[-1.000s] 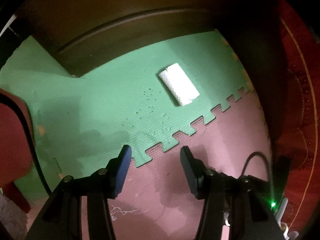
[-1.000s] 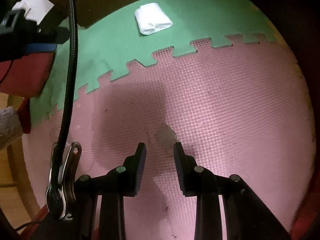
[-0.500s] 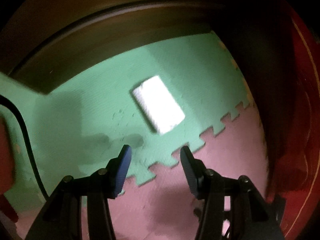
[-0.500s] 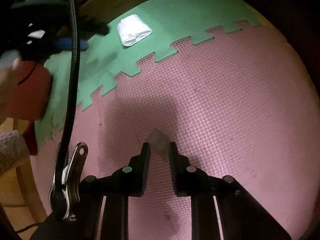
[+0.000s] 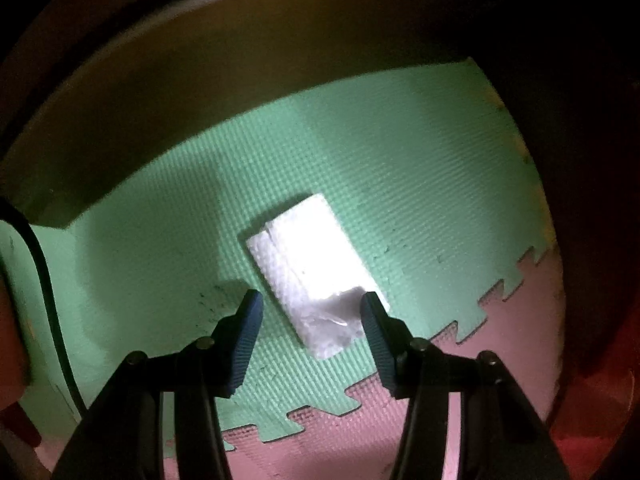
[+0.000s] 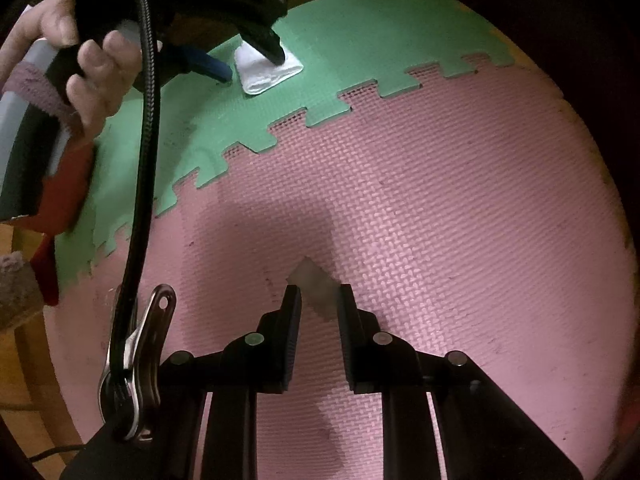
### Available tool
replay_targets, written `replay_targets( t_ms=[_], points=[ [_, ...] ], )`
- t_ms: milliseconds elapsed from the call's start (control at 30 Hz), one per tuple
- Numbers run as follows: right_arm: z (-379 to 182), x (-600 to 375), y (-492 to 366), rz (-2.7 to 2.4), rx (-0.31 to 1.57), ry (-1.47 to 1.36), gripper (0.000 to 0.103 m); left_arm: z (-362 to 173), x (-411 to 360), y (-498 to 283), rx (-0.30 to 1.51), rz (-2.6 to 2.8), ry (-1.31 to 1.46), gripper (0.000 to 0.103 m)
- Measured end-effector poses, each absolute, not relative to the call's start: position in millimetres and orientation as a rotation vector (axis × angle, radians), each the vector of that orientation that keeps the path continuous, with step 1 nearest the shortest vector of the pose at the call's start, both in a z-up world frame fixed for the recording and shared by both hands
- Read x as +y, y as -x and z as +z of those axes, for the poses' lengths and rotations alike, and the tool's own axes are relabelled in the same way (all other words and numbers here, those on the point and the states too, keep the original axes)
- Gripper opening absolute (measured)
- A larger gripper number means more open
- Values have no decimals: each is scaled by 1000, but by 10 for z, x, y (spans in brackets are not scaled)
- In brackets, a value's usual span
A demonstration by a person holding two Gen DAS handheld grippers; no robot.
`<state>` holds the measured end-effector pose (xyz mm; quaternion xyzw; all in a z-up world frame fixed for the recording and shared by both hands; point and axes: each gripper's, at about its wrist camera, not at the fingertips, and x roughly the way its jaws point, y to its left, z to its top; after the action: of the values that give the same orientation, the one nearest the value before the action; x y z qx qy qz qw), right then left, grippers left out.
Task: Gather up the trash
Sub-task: 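Close the left tool on the white tissue while the right tool grasps a small clear scrap, then carry the tissue and scrap in both tools over the red bucket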
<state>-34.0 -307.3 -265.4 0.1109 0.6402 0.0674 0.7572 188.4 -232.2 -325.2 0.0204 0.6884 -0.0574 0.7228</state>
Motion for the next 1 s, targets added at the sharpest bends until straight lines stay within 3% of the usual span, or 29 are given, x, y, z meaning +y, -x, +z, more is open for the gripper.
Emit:
replay_targets(
  t_ms=[167,400,500,733,900,933,1000],
  points=[
    [-2677,-3053,365,130,1405,-249,20,-3294,-2313,-1902,1527,-109,-28,50],
    [-2683,-3031,375,130,1396,-257,20,-3251,-2366,-1881,1473,-171,-63,22],
    [-2702,-3079,397,130,1385,-279,20,-3232,-2343,-1859,1465,-200,-45,16],
    [-2707,-3111,441,136,1365,-263,20,-3054,-2067,-1792,1435,-229,14,15],
    [-2706,-3059,473,126,1359,-204,10,-2874,-1840,-1690,1428,-239,43,15],
    [-2702,-3074,477,127,1358,-218,3,-2784,-1860,-1675,1427,-240,51,15],
    [-2662,-3101,479,131,1347,-226,4,-2720,-1828,-1598,1422,-241,67,15]
  ],
)
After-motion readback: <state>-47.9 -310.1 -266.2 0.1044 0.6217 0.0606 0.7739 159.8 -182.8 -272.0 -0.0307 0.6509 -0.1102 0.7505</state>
